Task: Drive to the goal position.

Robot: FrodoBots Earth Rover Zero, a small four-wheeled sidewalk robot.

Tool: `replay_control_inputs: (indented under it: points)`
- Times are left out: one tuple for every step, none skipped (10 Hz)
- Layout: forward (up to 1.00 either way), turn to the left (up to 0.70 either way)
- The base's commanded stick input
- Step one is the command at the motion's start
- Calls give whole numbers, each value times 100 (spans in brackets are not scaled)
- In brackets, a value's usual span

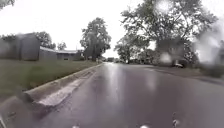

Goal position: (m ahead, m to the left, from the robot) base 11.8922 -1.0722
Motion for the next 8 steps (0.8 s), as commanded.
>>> replay_control_inputs:
  points:
    - [50,0]
    - [50,0]
    - [50,0]
    - [50,0]
    - [50,0]
    - [50,0]
    - [50,0]
    - [50,0]
